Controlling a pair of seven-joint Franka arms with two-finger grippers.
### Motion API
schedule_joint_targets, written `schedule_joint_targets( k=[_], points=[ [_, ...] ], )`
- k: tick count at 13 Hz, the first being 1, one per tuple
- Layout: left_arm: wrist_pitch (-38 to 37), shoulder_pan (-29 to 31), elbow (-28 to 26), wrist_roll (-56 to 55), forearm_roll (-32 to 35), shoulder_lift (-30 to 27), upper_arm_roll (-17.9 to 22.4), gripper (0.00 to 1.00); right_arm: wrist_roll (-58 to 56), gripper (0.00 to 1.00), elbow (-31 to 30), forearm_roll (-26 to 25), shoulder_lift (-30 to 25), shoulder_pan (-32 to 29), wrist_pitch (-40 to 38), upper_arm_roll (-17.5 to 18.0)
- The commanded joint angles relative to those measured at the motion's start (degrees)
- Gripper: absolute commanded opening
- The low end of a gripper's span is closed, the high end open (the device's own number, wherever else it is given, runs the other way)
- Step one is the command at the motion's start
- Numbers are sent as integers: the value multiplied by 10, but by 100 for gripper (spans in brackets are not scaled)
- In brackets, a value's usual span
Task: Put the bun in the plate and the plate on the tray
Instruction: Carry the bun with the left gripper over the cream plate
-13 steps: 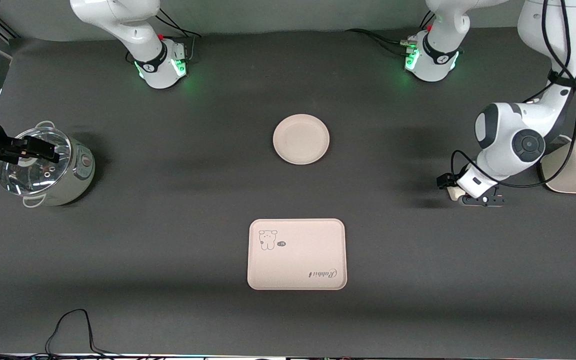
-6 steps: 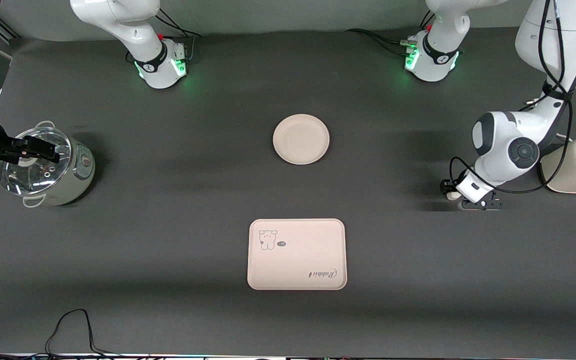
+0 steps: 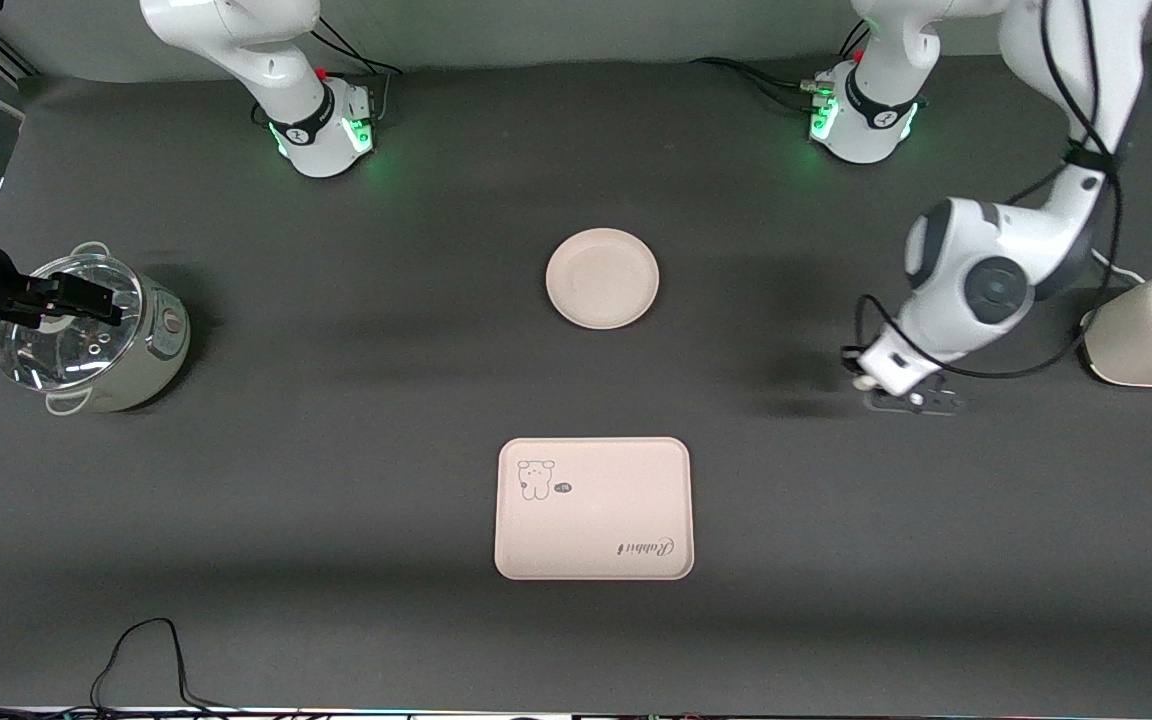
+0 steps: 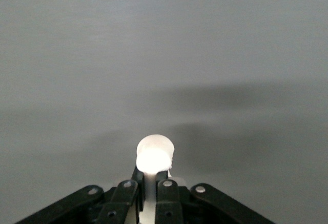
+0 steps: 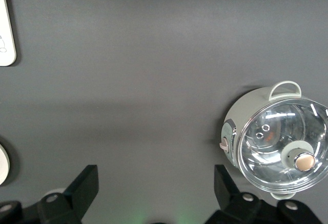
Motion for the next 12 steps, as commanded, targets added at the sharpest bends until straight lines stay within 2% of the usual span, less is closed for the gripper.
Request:
schedule_joint_targets(
  k=[1, 3, 5, 7, 10, 12],
  points=[
    [-96, -127, 74, -173, -1, -25, -17, 0, 10, 100, -6, -11, -7, -1, 2, 3],
    [-83, -212, 102, -272, -1, -5, -20, 0, 11, 100, -6, -11, -7, 0, 2, 3],
    [-43, -271, 114, -346, -1, 36, -19, 0, 10, 100, -6, -11, -7, -1, 2, 3],
    [-4, -308, 133, -385, 2, 91, -19, 0, 10, 100, -5, -11, -7, -1, 1, 3],
    [6, -366, 197, -453, 9, 172, -18, 0, 10, 100, -6, -11, -7, 0, 0, 3],
    [22, -372, 197, -467, 26, 192, -18, 0, 10, 100, -5, -11, -7, -1, -1, 3]
  ],
)
